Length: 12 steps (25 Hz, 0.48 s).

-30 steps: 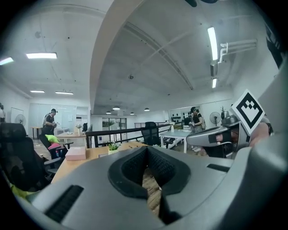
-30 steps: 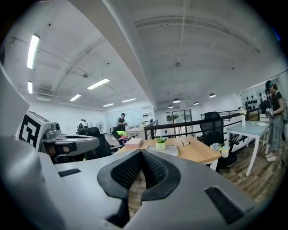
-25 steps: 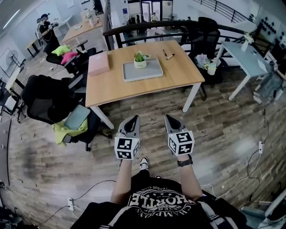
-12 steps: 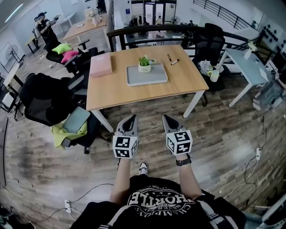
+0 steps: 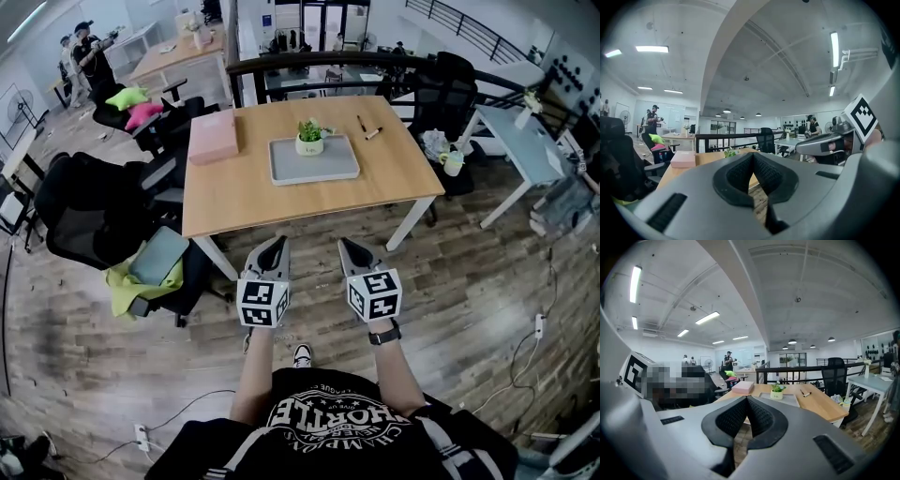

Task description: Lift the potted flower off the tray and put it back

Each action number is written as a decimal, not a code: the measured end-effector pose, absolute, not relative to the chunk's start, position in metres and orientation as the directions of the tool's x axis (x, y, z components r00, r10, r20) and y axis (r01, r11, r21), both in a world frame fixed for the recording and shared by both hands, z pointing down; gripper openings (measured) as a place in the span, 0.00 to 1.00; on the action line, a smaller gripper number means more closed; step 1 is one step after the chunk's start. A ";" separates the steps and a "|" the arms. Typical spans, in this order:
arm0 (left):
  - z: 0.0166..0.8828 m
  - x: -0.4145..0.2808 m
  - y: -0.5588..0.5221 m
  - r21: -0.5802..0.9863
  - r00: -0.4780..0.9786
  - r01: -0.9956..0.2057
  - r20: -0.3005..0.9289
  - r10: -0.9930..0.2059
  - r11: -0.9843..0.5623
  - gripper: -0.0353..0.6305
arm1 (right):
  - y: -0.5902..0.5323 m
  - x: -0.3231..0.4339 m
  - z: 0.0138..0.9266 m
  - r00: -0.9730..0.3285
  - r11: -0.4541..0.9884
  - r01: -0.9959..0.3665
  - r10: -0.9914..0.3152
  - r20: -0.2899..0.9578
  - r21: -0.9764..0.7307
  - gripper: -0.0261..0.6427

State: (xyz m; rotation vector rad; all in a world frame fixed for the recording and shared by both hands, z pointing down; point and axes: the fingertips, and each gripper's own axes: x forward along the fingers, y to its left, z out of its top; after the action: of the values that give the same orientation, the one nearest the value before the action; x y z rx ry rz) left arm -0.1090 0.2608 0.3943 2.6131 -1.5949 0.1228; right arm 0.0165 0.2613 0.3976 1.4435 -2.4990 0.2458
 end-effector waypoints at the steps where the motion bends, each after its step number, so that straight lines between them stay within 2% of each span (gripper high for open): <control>1: 0.395 -0.113 0.256 0.025 0.457 -0.889 0.110 -0.883 -0.457 0.08 | 0.257 0.013 0.399 -0.479 0.495 -0.869 -0.827 0.295 -0.025 0.07; 12: 0.416 -0.127 0.219 0.007 0.490 -0.869 0.146 -0.859 -0.495 0.08 | 0.235 -0.002 0.424 -0.439 0.450 -0.891 -0.831 0.340 -0.050 0.07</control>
State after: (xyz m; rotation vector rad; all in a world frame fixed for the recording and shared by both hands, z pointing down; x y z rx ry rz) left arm -0.1267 0.2194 0.4162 2.6426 -1.5354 0.1895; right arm -0.0020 0.2346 0.4238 1.4846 -2.4373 0.3241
